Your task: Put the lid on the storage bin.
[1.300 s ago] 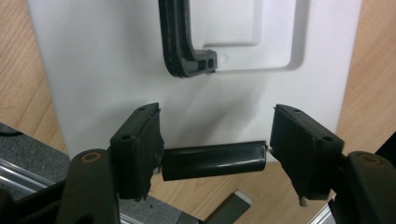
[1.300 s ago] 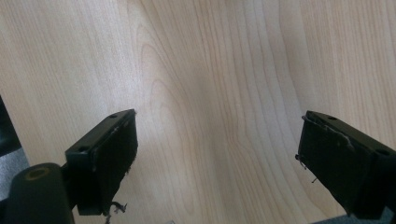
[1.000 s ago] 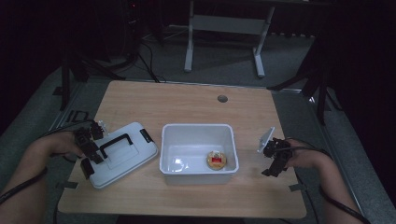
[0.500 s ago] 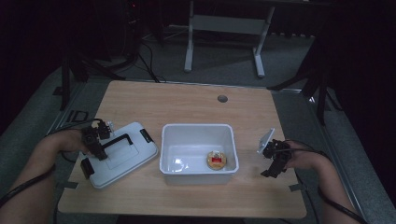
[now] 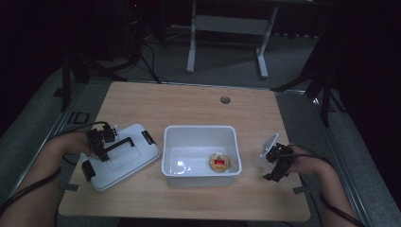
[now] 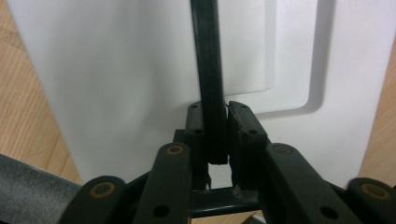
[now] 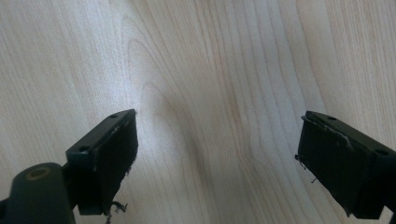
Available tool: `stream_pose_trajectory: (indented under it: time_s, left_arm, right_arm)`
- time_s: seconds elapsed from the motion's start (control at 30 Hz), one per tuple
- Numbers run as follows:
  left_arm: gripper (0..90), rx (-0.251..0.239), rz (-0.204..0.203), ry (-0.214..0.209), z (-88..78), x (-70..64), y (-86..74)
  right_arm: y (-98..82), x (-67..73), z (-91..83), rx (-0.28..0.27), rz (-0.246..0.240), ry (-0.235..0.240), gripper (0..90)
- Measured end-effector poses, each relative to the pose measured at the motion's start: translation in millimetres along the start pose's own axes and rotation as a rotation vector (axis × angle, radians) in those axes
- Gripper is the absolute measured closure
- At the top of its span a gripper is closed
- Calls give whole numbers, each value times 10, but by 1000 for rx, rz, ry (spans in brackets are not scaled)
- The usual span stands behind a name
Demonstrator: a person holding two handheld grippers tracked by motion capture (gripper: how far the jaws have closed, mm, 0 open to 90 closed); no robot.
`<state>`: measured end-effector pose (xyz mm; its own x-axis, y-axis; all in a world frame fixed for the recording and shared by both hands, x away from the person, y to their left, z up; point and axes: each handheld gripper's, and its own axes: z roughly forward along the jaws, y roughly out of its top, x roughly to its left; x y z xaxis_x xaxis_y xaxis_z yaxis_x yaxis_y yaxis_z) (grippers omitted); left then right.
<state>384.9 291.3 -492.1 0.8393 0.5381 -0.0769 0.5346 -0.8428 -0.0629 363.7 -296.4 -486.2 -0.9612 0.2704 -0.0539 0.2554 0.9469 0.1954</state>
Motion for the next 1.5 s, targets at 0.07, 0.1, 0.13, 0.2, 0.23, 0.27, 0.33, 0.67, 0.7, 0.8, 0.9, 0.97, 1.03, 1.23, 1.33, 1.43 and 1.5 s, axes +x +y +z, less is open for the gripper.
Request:
stream_pose_trajectory:
  time_s: [0.07,0.1,0.13,0.2,0.23,0.27,0.33,0.67,0.7,0.8,0.9,0.97,1.03,1.23,1.33,1.43,1.5]
  left_arm:
    - [822,3,-13,-3,3,2,4]
    - [825,1,-18,-6,2,7,4]
    - [827,-1,-34,-13,3,8,2]
    - [830,-3,-44,-21,0,20,2]
    - [831,-6,-47,-22,-3,23,-1]
    - [832,-11,-52,-21,-7,30,-4]
    - [836,-14,-56,-17,-17,40,-10]
    - [837,-61,-50,-33,-203,37,-112]
    - [837,-68,-50,-35,-230,35,-127]
    - [837,-71,-44,-50,-309,12,-176]
    - [837,-68,-32,-61,-381,-13,-222]
    - [837,-71,-25,-62,-411,-24,-240]
    - [837,-83,-23,-68,-461,-31,-271]
    - [837,-92,-22,-51,-638,-73,-354]
    - [837,-99,-21,-46,-725,-91,-385]
    - [837,-101,-12,-42,-779,-108,-398]
    - [837,-103,-9,-34,-857,-136,-409]
  right_arm:
    - [-13,0,24,-13,5,-1,119]
    - [-20,0,32,-20,6,-7,119]
    - [-27,2,38,-26,14,-12,119]
    - [-48,-1,54,-46,19,-14,119]
    - [-58,0,63,-50,23,-16,119]
    - [-69,2,77,-48,24,-23,119]
    - [-79,1,89,-41,27,-31,120]
    - [-106,-12,68,-89,52,-47,132]
    - [-104,-10,65,-87,49,-50,132]
    - [-102,0,52,-93,48,-49,131]
    - [-109,0,43,-105,51,-46,130]
    - [-111,0,43,-104,50,-47,130]
    - [-112,2,42,-104,51,-43,130]
    - [-120,10,14,-109,50,-49,128]
    - [-125,10,7,-114,52,-51,128]
    - [-125,10,4,-118,48,-55,127]
    - [-121,16,-1,-119,45,-54,126]
